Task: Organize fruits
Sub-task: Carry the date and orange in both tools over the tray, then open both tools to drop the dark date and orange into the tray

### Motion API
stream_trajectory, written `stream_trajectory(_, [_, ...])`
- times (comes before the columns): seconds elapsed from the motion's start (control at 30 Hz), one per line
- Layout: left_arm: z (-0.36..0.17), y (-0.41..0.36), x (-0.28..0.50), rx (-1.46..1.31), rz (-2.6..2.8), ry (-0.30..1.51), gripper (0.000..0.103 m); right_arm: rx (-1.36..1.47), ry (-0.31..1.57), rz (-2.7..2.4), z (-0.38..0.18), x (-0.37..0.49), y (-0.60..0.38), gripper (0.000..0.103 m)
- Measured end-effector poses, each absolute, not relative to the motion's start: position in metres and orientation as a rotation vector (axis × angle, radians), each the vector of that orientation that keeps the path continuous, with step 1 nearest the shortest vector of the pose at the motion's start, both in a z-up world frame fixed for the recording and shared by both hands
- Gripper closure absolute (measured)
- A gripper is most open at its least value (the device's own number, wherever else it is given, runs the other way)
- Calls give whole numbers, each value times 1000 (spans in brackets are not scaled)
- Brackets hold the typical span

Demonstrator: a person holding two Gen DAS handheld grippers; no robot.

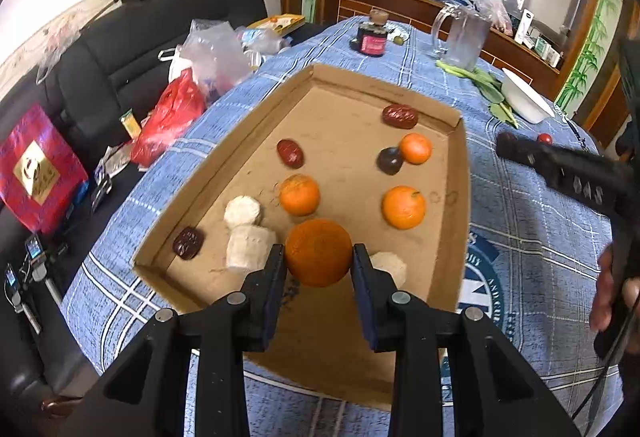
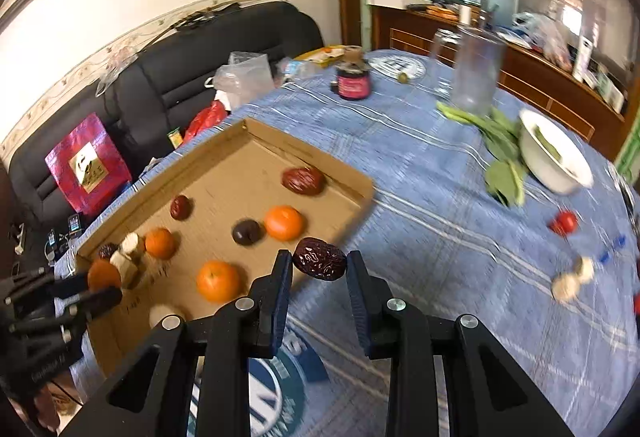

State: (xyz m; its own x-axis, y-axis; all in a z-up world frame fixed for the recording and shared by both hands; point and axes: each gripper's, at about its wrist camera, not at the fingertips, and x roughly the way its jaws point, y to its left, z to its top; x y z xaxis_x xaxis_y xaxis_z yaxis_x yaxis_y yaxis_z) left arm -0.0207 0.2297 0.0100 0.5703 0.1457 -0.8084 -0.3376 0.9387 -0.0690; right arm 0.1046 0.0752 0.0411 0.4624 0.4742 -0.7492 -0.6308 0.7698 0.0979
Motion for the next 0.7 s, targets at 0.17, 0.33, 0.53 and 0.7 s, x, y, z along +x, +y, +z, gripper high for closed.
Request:
stream_trajectory(0.17, [-2, 235, -28, -250, 274, 950, 71, -221, 864, 742, 38, 116, 111, 72])
stream_trajectory(0.33, [-11, 240, -31, -264, 273, 973, 71, -252, 875, 788, 30, 124, 140, 72])
stream_trajectory(0.53, [-20, 242, -27, -274, 264, 994, 71, -273, 917, 828, 14, 136, 171, 72])
stream_trajectory(0.7, [-24, 244, -23, -278, 254, 1003, 71, -323, 933, 843, 2, 141, 191, 72])
